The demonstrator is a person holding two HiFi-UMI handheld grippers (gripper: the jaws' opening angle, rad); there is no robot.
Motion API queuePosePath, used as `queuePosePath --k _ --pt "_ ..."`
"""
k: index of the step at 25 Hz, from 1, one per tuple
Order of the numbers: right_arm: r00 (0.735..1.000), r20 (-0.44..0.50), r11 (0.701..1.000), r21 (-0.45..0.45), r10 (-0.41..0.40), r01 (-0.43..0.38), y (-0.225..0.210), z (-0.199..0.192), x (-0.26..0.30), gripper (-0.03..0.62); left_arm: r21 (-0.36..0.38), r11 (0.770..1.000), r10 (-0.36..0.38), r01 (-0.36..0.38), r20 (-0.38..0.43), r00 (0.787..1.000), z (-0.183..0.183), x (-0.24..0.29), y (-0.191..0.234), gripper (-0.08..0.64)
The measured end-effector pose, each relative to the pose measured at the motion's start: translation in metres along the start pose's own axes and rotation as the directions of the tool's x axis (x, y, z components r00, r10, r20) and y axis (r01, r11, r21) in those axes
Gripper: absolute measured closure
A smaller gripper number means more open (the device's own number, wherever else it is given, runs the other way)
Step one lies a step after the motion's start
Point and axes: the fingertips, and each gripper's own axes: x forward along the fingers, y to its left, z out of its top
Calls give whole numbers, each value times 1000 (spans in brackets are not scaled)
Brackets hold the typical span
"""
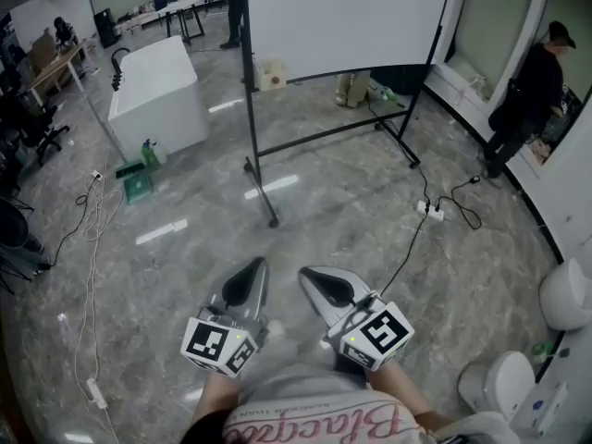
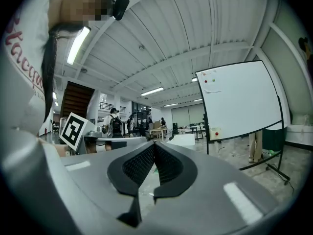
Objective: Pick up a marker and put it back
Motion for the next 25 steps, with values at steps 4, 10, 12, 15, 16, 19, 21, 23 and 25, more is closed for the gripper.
queuePosePath --k 4,10,12,15,16,19,21,23,25 --pt "1000 6 1000 -12 -29 29 -28 11 47 591 -20 1000 -22 22 2 1000 7 30 43 560" --pt "998 14 998 -29 -56 56 -55 22 106 591 -30 998 -62 63 10 998 15 68 94 560" --pt "998 -6 998 -28 -63 63 -63 20 116 591 -33 996 -81 81 13 997 16 80 104 560" --pt "997 -23 997 -14 -80 80 -83 19 128 591 -47 995 -87 88 12 996 14 98 117 560" --pt "996 -16 997 -10 -82 82 -90 21 133 591 -53 995 -86 86 9 996 13 105 122 560" --pt "996 -33 996 -7 -84 84 -109 19 148 591 -72 995 -76 75 -2 997 8 123 138 560" --pt "997 -32 997 -7 -77 77 -120 19 160 591 -79 995 -61 60 -2 998 6 133 150 560" --pt "996 -38 997 -6 -83 83 -134 19 173 591 -76 996 -46 46 -1 999 7 145 162 560" --pt "996 -34 997 -6 -79 78 -151 21 187 591 -69 997 -32 32 -4 999 8 161 176 560"
